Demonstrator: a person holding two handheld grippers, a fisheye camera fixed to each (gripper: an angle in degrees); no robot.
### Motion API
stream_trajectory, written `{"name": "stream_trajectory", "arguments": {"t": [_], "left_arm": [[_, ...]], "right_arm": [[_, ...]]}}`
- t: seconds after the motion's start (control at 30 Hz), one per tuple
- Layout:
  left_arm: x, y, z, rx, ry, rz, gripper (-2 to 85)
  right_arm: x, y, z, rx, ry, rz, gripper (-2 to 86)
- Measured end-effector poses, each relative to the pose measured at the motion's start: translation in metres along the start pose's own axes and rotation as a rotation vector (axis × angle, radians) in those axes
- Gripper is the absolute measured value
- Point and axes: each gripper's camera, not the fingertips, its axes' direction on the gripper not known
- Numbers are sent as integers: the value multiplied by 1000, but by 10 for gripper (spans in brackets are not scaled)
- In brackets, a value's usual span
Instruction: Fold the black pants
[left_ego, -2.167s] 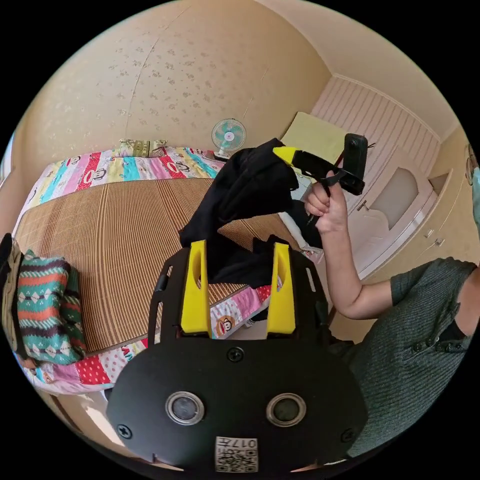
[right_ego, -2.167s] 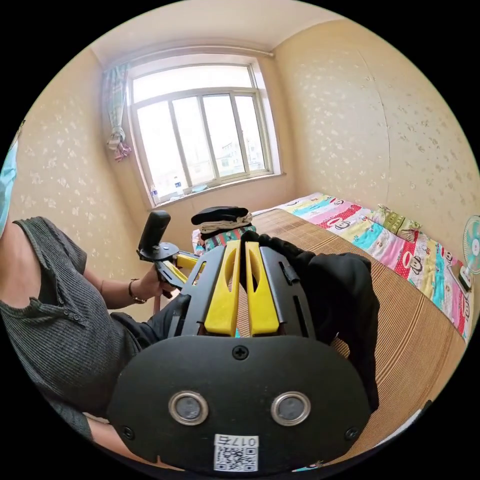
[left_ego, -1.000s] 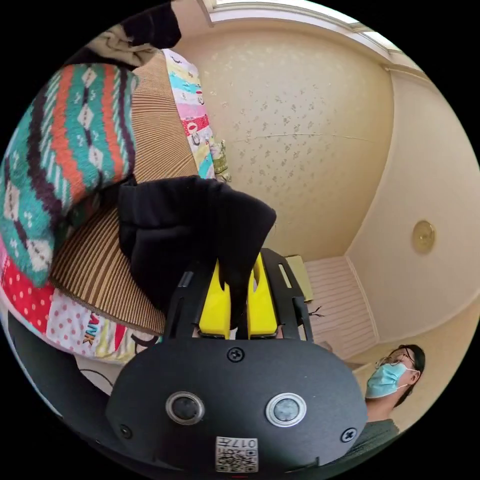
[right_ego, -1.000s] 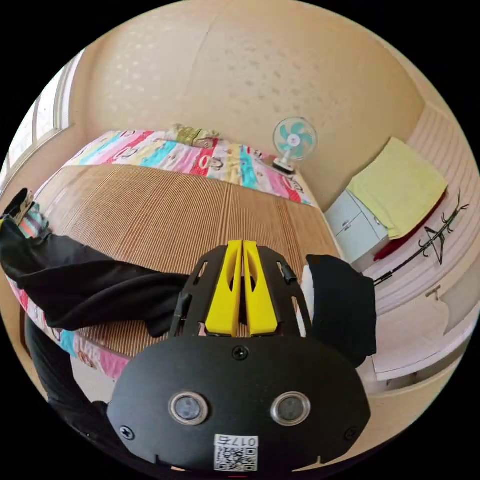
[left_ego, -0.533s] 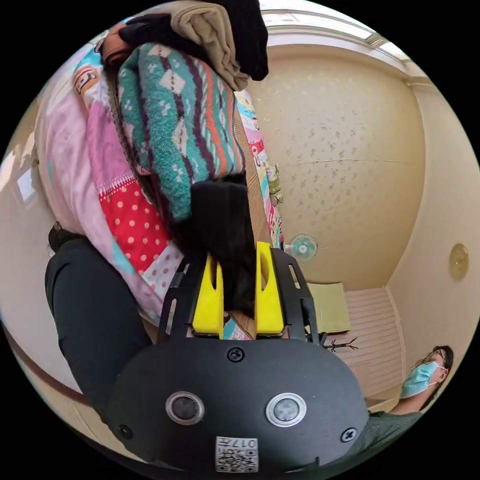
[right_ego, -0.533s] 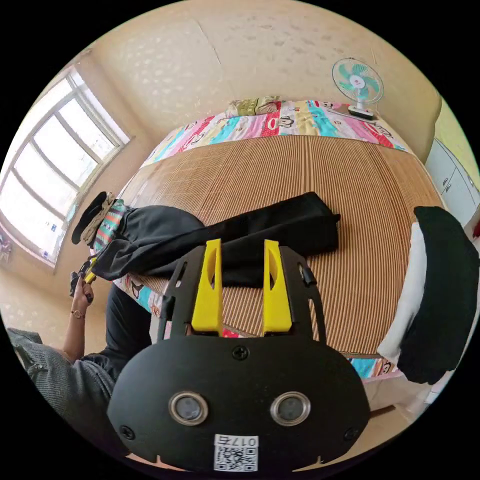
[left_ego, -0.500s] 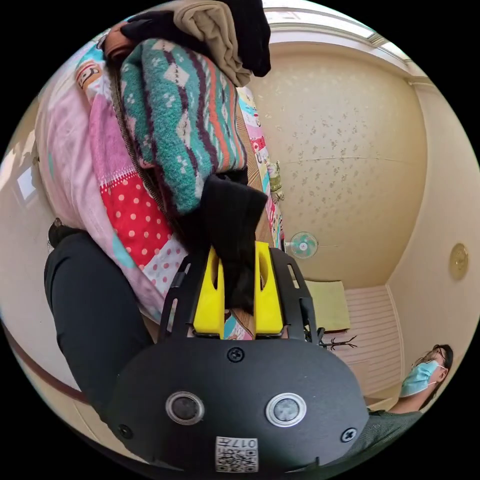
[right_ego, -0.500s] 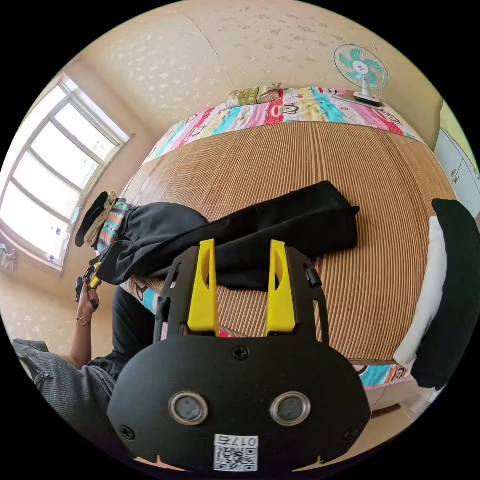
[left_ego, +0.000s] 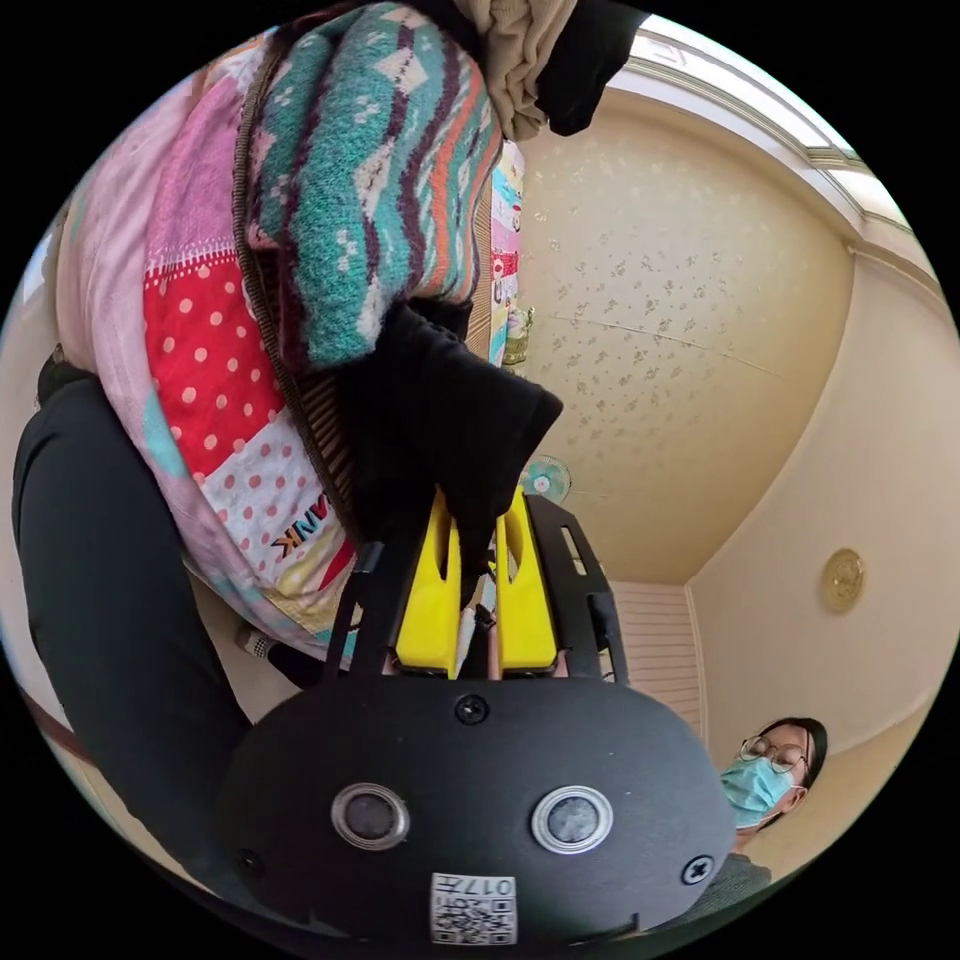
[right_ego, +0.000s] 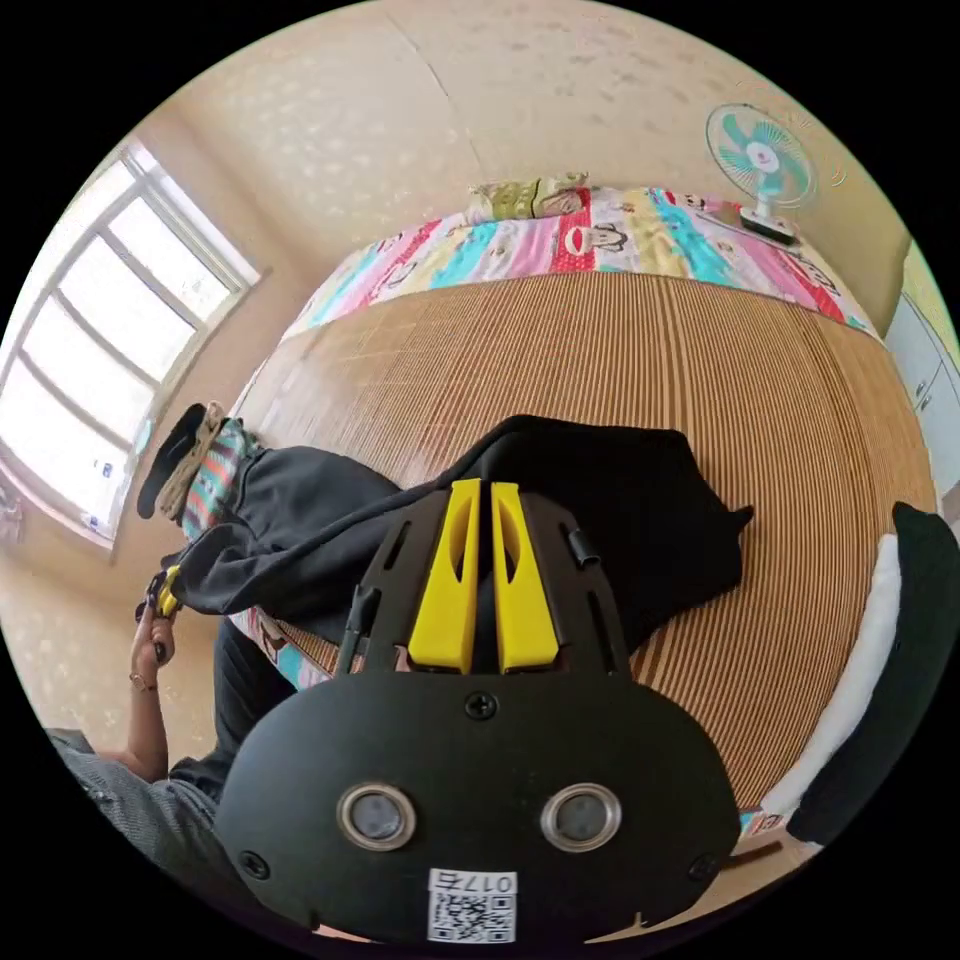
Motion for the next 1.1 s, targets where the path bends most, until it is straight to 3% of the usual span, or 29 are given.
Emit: {"name": "stream_trajectory", "arguments": {"t": [0.07, 0.17, 0.23, 0.37, 0.4, 0.57, 0.67, 0.77, 0.8, 0.9, 0.97, 1.1], "left_arm": [[-2, 1, 10, -31, 36, 20, 50], [-7, 5, 27, -83, 46, 58, 48], [-15, 13, 40, -127, 3, 67, 48], [-26, 41, 42, -53, -210, 76, 54], [-28, 54, 39, 13, -292, 73, 68], [0, 114, 33, 327, -488, 271, 97], [40, 143, 51, 413, -565, 552, 76], [61, 138, 115, 205, -596, 735, 52], [61, 128, 155, 57, -615, 765, 36], [43, 100, 259, -221, -710, 767, 5], [31, 88, 314, -290, -741, 795, 4], [-9, 61, 433, -410, -948, 845, -4]], "right_arm": [[-7, 68, -97, 294, 1, -13, 22], [-3, 169, -156, 452, 61, 48, 22], [2, 219, -156, 409, 135, 112, 23], [32, 282, -99, -13, 166, 291, 25], [35, 287, -96, -35, 157, 317, 25], [5, 261, -133, 218, 288, 233, 34], [-12, 200, -104, 128, 286, 63, 56], [-15, 143, -42, -57, 225, -15, 106], [-16, 135, -29, -76, 228, -29, 113], [-15, 100, 20, -99, 353, -21, 107], [-7, 74, 39, -58, 473, 29, 103], [21, 36, 37, -26, 463, 171, 109]]}}
